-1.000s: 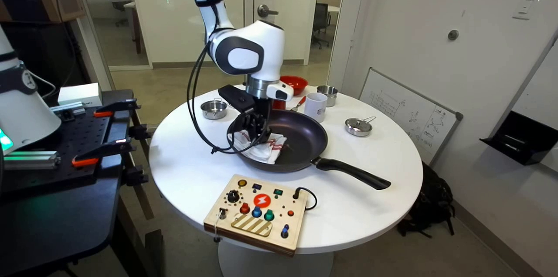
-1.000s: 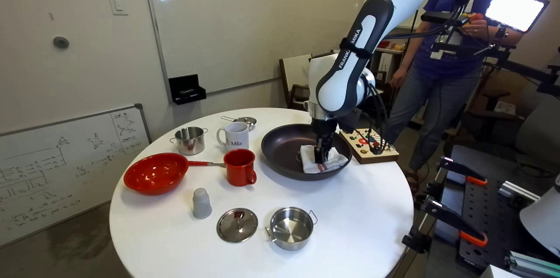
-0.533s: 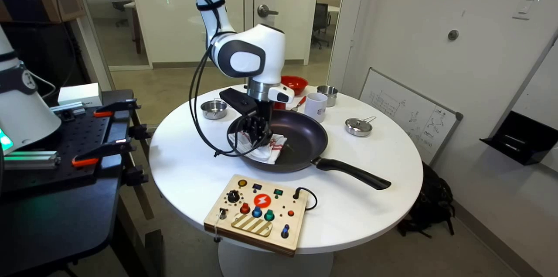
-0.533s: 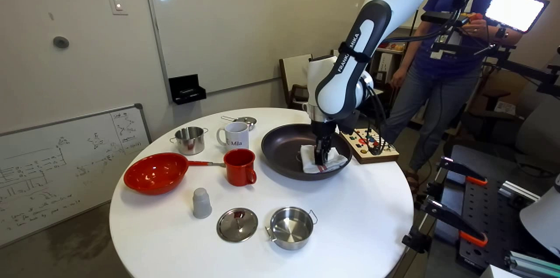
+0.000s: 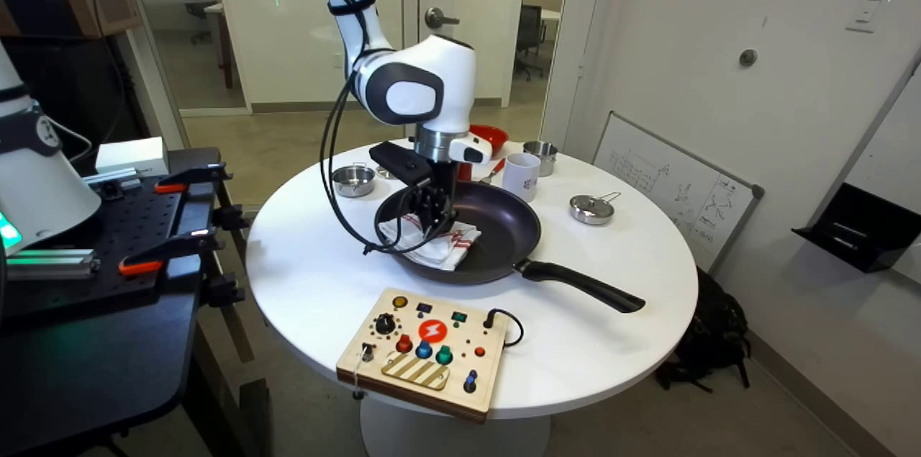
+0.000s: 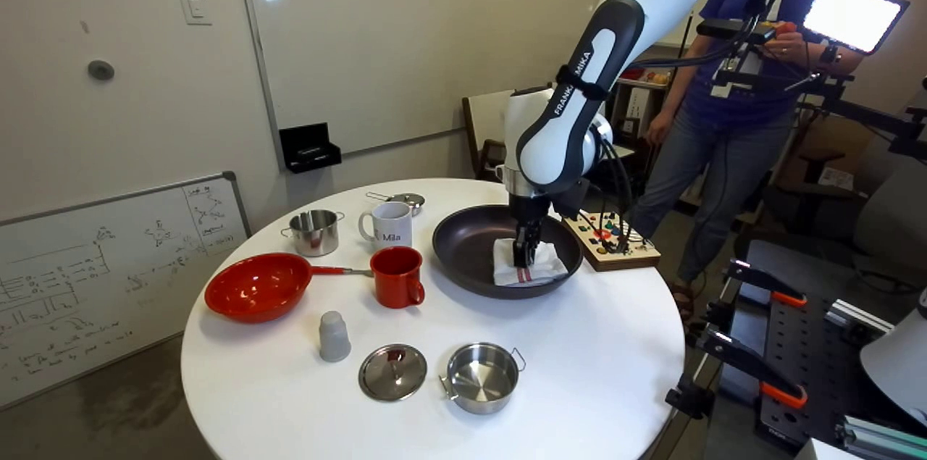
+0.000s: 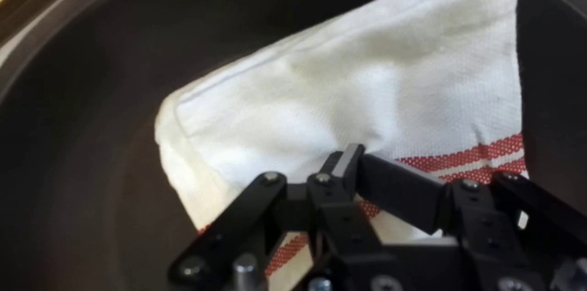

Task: Use the towel to wipe the inside of the pan

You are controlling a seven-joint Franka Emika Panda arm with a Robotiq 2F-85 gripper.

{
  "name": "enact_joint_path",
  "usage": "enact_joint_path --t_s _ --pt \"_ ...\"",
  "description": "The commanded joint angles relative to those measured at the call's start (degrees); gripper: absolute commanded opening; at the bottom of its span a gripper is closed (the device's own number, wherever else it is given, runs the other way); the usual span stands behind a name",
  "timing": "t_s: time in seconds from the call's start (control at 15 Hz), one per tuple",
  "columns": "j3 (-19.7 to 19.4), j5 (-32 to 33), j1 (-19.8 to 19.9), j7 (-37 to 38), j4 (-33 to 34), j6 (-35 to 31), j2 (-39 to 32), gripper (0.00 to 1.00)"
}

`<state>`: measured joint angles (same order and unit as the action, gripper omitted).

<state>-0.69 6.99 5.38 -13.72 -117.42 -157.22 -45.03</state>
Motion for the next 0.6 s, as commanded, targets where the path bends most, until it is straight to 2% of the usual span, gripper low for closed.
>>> enact_joint_path --t_s 0.0,0.53 --pt "0.78 0.69 -0.20 -0.55 2.25 0.49 -0.74 0.05" --pt "2.01 1.59 -2.81 -0.87 5.93 3.10 -3.33 0.05"
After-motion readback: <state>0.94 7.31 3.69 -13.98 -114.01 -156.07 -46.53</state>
